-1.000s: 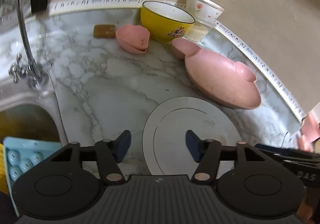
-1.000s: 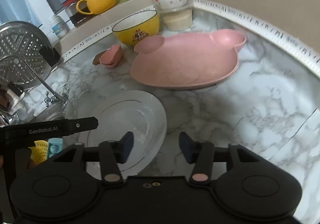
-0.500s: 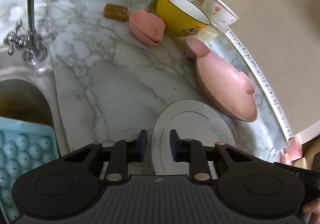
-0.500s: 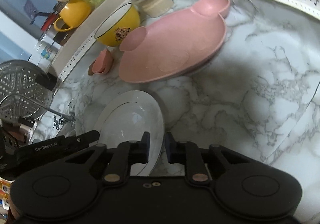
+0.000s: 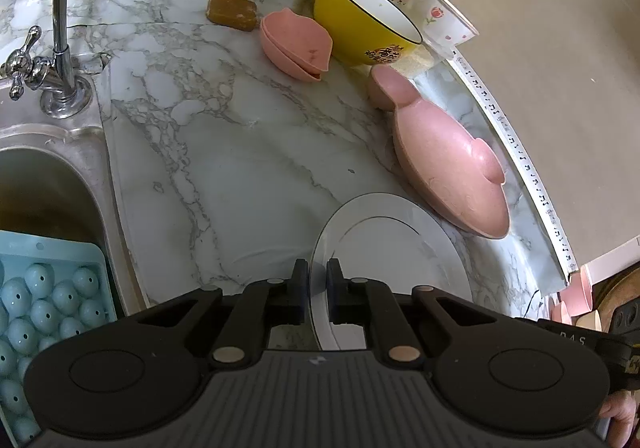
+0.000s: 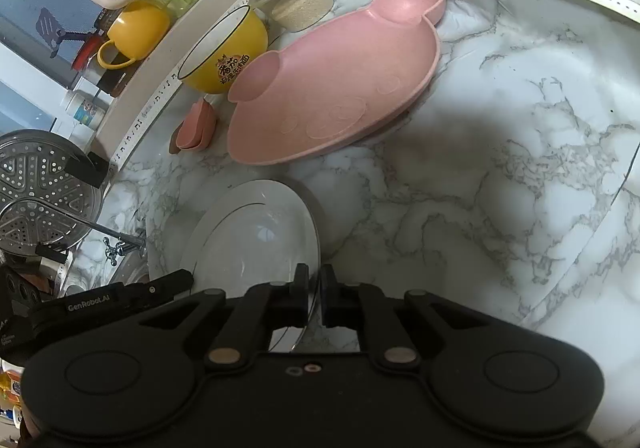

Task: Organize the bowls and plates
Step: 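Carry the small white plate with both grippers over the large plate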

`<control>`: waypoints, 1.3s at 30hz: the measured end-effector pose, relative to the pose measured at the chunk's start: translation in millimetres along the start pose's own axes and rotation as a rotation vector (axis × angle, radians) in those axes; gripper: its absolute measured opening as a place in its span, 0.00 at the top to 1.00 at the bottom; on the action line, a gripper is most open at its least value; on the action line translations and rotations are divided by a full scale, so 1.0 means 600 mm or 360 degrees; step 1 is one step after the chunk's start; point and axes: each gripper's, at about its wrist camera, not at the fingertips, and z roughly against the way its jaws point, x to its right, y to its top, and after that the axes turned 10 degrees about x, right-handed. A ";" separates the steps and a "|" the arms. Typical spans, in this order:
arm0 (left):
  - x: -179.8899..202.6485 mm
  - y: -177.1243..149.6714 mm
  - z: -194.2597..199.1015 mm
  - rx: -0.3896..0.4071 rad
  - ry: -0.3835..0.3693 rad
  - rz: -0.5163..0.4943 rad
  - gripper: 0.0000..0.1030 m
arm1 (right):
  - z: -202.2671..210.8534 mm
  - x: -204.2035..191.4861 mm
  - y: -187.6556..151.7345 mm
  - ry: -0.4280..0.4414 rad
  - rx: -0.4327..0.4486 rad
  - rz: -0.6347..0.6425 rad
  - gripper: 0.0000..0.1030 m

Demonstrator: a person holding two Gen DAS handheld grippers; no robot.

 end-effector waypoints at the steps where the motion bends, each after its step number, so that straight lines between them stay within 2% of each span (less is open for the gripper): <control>1: -0.001 0.000 0.001 0.0000 -0.0003 -0.0001 0.92 | 0.000 0.000 0.000 -0.0002 0.0001 -0.0001 0.94; 10: 0.004 -0.009 0.009 -0.0003 -0.0023 -0.0003 0.93 | 0.012 0.007 -0.005 -0.0016 0.0023 -0.0007 0.94; 18: 0.044 -0.021 0.013 -0.0004 -0.0083 -0.0043 0.93 | 0.058 0.036 -0.012 -0.0064 0.0056 -0.0037 0.94; 26: 0.113 -0.045 0.004 -0.0058 -0.0186 -0.0177 0.93 | 0.134 0.082 -0.022 -0.0158 0.0151 -0.0135 0.94; 39: 0.247 -0.112 -0.012 -0.0184 -0.0399 -0.0383 0.93 | 0.287 0.161 -0.064 -0.0317 0.0355 -0.0309 0.94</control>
